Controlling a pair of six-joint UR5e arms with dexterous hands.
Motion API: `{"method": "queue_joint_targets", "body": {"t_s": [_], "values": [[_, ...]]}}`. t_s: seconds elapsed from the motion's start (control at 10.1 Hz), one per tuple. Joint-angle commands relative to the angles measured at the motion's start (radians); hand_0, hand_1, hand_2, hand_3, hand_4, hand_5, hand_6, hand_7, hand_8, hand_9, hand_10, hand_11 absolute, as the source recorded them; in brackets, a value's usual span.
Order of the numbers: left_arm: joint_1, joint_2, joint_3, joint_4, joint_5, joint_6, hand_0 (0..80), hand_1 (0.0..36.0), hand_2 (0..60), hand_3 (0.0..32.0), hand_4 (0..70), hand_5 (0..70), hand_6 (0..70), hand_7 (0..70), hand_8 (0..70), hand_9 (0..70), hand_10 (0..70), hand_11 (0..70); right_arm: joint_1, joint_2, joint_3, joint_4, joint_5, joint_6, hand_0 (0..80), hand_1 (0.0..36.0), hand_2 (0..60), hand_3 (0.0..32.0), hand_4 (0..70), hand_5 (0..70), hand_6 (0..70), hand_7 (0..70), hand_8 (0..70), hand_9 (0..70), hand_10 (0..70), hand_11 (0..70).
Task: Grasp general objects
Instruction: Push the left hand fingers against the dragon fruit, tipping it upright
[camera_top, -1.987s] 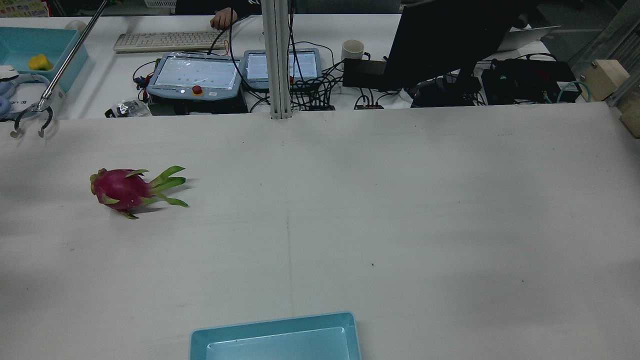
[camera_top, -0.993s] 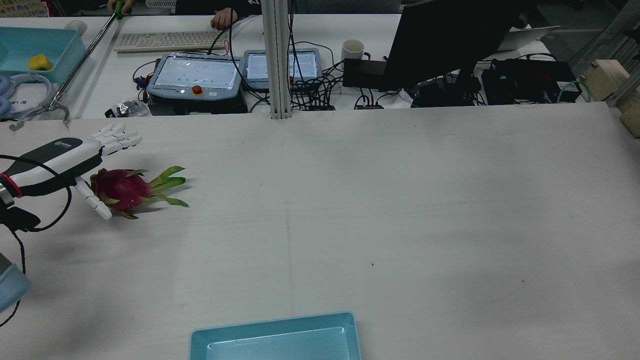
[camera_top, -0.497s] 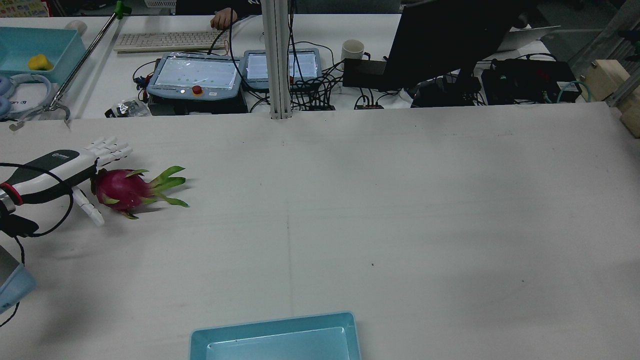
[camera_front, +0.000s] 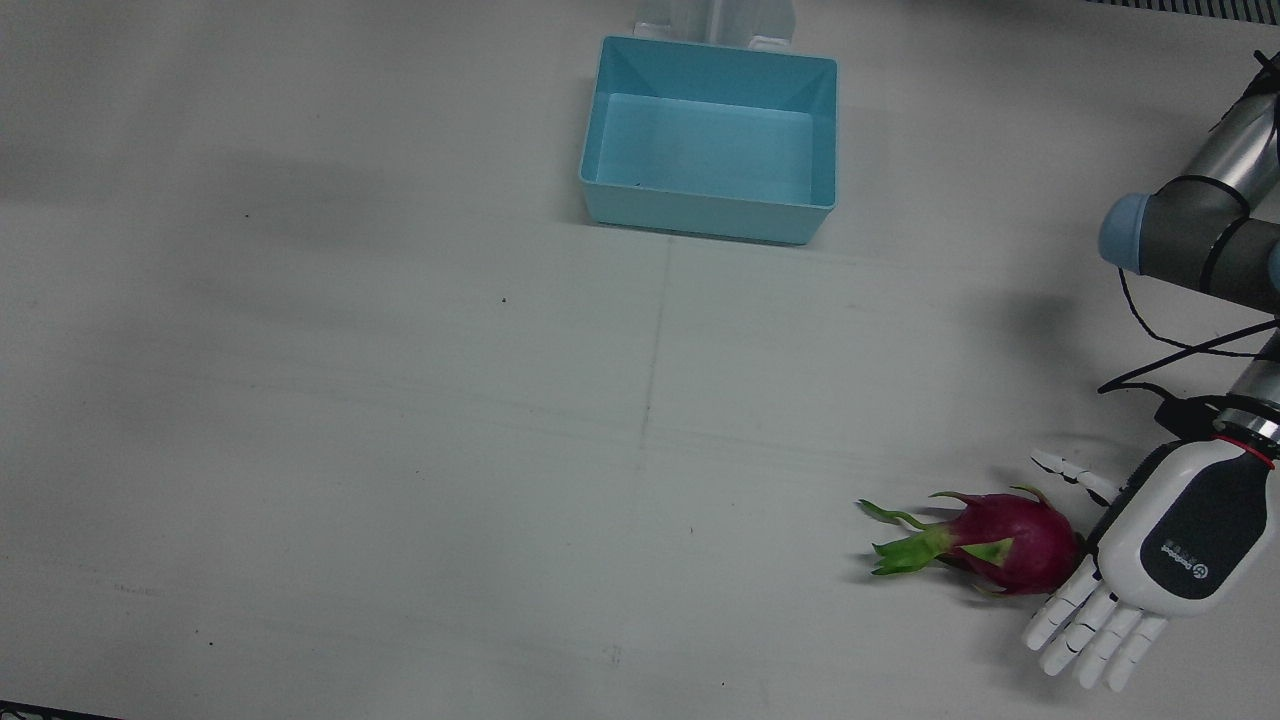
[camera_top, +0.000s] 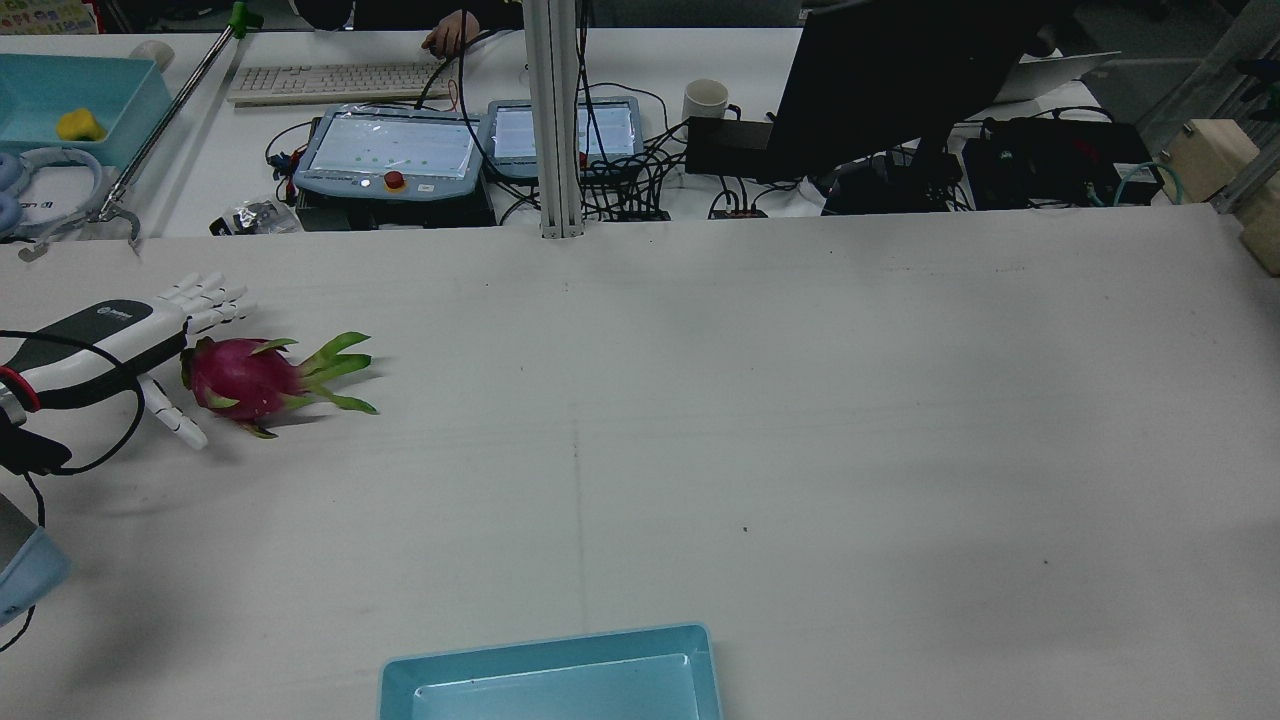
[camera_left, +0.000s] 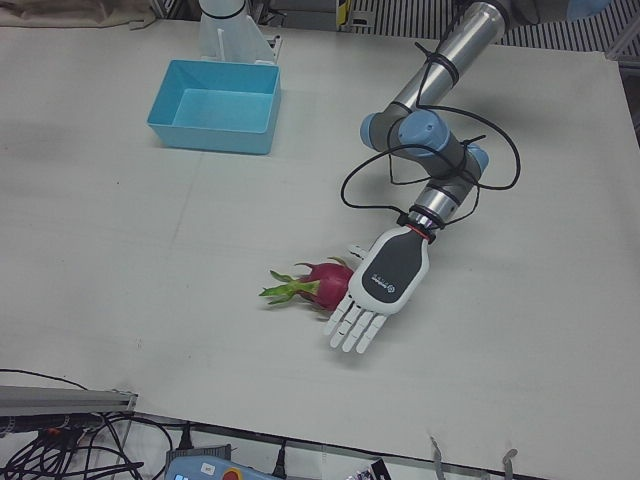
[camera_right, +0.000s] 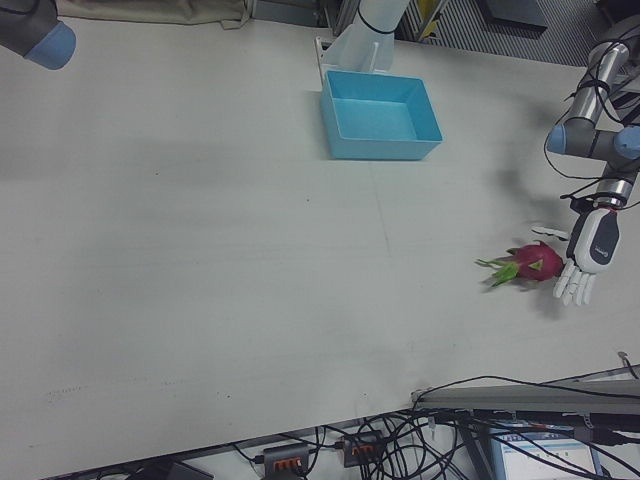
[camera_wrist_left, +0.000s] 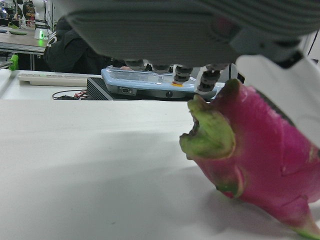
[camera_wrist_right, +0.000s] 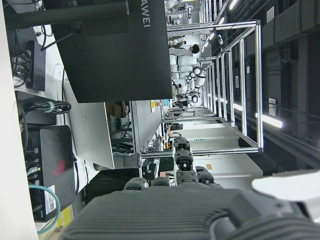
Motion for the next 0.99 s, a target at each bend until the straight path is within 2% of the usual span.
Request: {"method": "queue_joint_targets", "body": {"t_s": [0.0, 0.2, 0.6, 0.7, 0.79, 0.89], "values": [[0.001, -0.002, -0.001, 0.001, -0.008, 0.006, 49.5, 15.2, 4.9, 0.0, 14.3, 25.7, 0.0, 5.7, 0.7, 0.0, 0.0, 0.0, 0.0, 0.0, 0.0, 0.0, 0.001, -0.001, 0.0, 0.0, 0.0, 0.0, 0.0, 0.0, 0.0, 0.0, 0.0, 0.0, 0.0, 0.0], [0.001, -0.002, -0.002, 0.001, -0.008, 0.006, 49.0, 13.4, 3.1, 0.0, 22.2, 31.8, 0.0, 5.5, 0.1, 0.0, 0.0, 0.0, 0.0, 0.0, 0.0, 0.0, 0.001, 0.0, 0.0, 0.0, 0.0, 0.0, 0.0, 0.0, 0.0, 0.0, 0.0, 0.0, 0.0, 0.0], [0.002, -0.002, -0.002, 0.001, -0.01, 0.006, 48.4, 11.8, 2.5, 0.0, 28.8, 44.9, 0.0, 8.4, 0.1, 0.2, 0.0, 0.0, 0.0, 0.0, 0.0, 0.0, -0.001, 0.0, 0.0, 0.0, 0.0, 0.0, 0.0, 0.0, 0.0, 0.0, 0.0, 0.0, 0.0, 0.0], [0.002, -0.003, -0.002, 0.001, -0.008, 0.006, 48.5, 11.4, 2.4, 0.0, 35.1, 50.7, 0.0, 10.2, 0.0, 0.6, 0.0, 0.0, 0.0, 0.0, 0.0, 0.0, 0.001, -0.001, 0.0, 0.0, 0.0, 0.0, 0.0, 0.0, 0.0, 0.0, 0.0, 0.0, 0.0, 0.0], [0.004, -0.003, -0.002, 0.001, -0.008, 0.006, 48.6, 10.8, 2.9, 0.0, 44.9, 52.3, 0.1, 11.2, 0.0, 0.8, 0.0, 0.0, 0.0, 0.0, 0.0, 0.0, 0.001, -0.001, 0.0, 0.0, 0.0, 0.0, 0.0, 0.0, 0.0, 0.0, 0.0, 0.0, 0.0, 0.0], [0.004, -0.003, -0.004, 0.0, -0.008, 0.004, 47.6, 15.7, 28.3, 0.0, 49.7, 51.7, 0.4, 11.6, 0.1, 0.9, 0.0, 0.0, 0.0, 0.0, 0.0, 0.0, -0.001, -0.001, 0.0, 0.0, 0.0, 0.0, 0.0, 0.0, 0.0, 0.0, 0.0, 0.0, 0.0, 0.0]]}}
